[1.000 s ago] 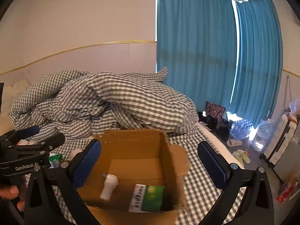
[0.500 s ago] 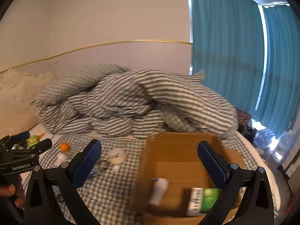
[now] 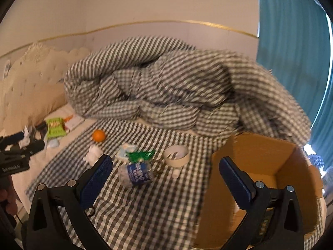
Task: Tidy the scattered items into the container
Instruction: 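Withdraw both tools from the box back toward the remaining items, then grasp the blue-label water bottle with right tool while left tool grasps the tissue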
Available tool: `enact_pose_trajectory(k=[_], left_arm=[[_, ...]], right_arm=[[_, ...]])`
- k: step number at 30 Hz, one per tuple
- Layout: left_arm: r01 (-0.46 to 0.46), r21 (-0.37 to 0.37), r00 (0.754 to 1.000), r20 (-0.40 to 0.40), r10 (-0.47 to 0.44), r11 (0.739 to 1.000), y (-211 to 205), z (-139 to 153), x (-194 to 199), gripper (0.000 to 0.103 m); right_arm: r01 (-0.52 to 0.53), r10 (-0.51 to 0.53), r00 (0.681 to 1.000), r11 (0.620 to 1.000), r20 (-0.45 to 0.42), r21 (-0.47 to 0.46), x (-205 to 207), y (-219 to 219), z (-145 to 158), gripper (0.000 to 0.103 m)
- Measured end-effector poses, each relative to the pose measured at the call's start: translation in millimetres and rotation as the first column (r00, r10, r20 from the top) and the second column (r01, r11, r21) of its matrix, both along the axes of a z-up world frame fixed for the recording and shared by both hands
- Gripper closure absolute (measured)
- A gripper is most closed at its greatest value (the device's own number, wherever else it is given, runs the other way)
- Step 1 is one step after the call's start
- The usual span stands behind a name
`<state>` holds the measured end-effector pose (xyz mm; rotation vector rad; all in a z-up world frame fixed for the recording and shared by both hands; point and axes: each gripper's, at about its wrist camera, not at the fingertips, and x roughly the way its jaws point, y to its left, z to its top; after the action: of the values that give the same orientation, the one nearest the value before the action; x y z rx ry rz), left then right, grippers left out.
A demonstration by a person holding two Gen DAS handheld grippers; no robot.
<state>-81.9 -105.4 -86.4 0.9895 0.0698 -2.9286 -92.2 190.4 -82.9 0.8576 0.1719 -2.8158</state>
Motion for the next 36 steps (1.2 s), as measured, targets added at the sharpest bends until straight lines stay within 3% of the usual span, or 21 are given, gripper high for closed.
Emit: enact_pose_trajectory(k=[11,21,28,34,36], left_arm=[[0.035,-0.010,0.998,0.059,-0.035,0.999,-7,-46,-35,0.000],[0.076,0.000,0.991,0.109,-0.076,0.997,-6,-80,-63,0.000],[0.092,0.047,0.985,0.142,-0.097,0.995,-6,-100,-78,0.000],[0.108,0.041,0.982,0.148,-0.113,0.993,3,-107,-84,0.000],[0.115,0.044,0.981,0.150,-0.120,0.992,6,-109,-85,0.000]], right_arm=[[-0.132,0.134,0.971,0.991,0.198,-0.025,-66,-47,-93,0.000],[-0.148,0.126,0.957,0.987,0.260,0.066,-103,-75,-138,0.000],[-0.159,0.114,0.949,0.978,0.296,0.133,-120,-89,-165,0.000],[-0.158,0.120,0.938,0.983,0.325,0.092,-131,-86,-176,0.002],[-0.168,0.143,0.932,0.985,0.332,0.049,-131,-82,-175,0.014]])
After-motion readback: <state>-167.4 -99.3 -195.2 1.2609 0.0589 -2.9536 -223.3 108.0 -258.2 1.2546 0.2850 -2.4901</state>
